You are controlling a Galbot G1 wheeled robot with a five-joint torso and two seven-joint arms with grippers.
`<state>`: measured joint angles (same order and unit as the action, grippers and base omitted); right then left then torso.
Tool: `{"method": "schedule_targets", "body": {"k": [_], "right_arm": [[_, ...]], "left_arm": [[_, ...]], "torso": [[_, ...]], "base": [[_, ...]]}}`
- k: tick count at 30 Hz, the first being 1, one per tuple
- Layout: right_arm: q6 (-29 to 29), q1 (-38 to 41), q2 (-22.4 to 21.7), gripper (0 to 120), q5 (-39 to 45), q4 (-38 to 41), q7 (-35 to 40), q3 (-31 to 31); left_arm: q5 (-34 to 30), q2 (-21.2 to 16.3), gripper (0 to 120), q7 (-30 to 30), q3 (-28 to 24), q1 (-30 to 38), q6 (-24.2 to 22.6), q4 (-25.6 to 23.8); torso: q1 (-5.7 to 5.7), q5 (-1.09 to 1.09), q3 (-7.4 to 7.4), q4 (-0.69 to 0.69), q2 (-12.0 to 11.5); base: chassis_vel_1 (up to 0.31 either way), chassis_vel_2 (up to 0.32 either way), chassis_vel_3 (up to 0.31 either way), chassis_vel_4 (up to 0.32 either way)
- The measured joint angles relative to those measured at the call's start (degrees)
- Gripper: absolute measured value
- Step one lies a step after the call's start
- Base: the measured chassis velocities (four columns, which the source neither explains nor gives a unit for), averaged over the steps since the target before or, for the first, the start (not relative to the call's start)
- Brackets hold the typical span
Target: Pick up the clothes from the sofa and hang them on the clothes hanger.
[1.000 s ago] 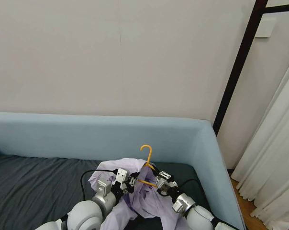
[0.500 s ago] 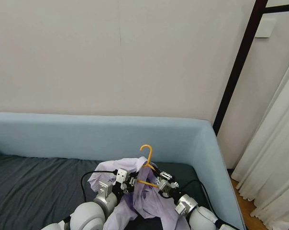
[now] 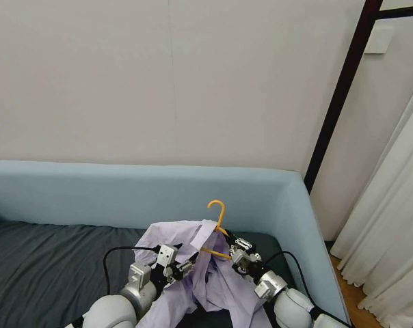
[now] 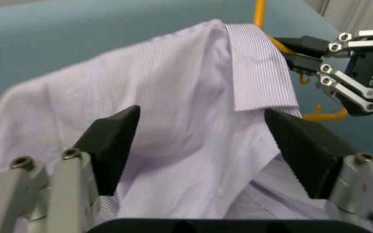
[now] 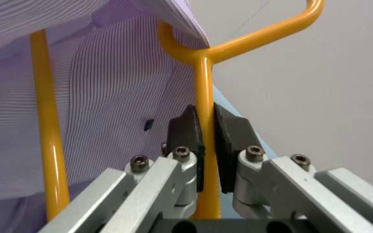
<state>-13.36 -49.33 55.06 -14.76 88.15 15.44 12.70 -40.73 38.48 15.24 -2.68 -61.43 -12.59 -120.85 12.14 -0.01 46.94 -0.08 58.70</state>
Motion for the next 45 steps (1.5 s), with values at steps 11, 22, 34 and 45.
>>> {"method": "schedule_targets", "body": {"k": [11,22,34,45], "right_arm": [[-3.73,-1.92,-0.15,5,-7.76,-0.36,0.25,-1.78],[-6.73,-0.24,2.50,5,-14.01,-1.94,1.17,-1.56],[-8.77,0.67,3.45,5,-17.78,-3.38,1.56,-2.98],[-13.57,0.44,3.95,5,-24.03,-4.89,2.34,-5.54]], "left_arm": [[8.04,-5.73,100,-11.27,2.76,4.45,8.60,4.25],[1.52,-11.79,100,-19.68,-0.78,10.65,10.13,8.93],[3.81,-10.48,96,-35.34,-10.67,22.95,14.65,18.99],[0.22,-8.74,93,-40.21,-22.53,34.70,15.15,24.07]], "torso": [[0.01,0.00,0.00,-0.02,0.00],[0.00,0.00,0.00,0.01,0.00],[0.00,0.01,0.01,0.01,0.00],[0.01,0.01,0.01,0.00,0.00]], "base": [[0.000,0.000,0.000,0.000],[0.000,0.000,0.000,0.000],[0.000,0.000,0.000,0.000],[0.000,0.000,0.000,0.000]]}}
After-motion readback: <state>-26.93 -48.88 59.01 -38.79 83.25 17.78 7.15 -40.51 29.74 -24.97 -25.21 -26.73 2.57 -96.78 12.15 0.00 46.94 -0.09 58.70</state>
